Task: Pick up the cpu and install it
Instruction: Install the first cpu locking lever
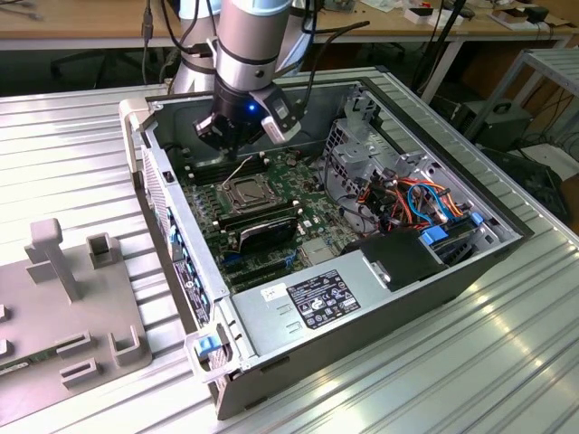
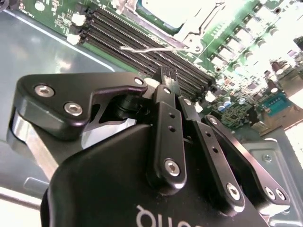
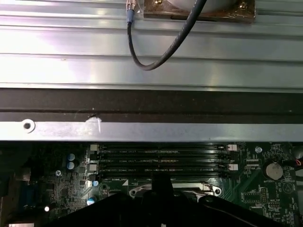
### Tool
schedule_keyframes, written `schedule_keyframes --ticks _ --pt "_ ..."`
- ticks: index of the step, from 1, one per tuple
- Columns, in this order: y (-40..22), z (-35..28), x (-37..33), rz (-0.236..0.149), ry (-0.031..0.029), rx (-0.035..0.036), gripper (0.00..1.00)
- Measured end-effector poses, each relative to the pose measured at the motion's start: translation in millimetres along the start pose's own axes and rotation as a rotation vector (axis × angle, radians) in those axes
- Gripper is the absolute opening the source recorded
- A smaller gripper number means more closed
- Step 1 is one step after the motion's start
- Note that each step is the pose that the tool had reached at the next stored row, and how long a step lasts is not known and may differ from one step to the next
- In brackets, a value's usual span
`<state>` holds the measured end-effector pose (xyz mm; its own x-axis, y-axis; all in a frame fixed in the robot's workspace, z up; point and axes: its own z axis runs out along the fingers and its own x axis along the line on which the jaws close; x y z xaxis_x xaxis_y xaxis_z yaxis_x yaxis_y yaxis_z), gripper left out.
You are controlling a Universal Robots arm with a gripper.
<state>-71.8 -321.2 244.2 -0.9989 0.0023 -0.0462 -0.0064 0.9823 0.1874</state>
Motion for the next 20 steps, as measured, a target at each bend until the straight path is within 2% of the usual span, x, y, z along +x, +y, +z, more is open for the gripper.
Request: schedule_keyframes --ticks 2,6,11,13,20 --pt "-0.8 0.9 -2.5 0.0 0.0 -0.0047 0.11" --pt "-2.3 3.6 -7.4 0.0 0.0013 -0.0047 0.11" --pt "-3.4 9.2 -8.7 0.001 0.0012 -0.0046 0.11" --pt "-3.9 11.5 -11.2 0.001 0.0013 -0.0045 0.11" --pt "-5.1 13.1 -12.2 0.001 0.0013 -0.0045 0.11"
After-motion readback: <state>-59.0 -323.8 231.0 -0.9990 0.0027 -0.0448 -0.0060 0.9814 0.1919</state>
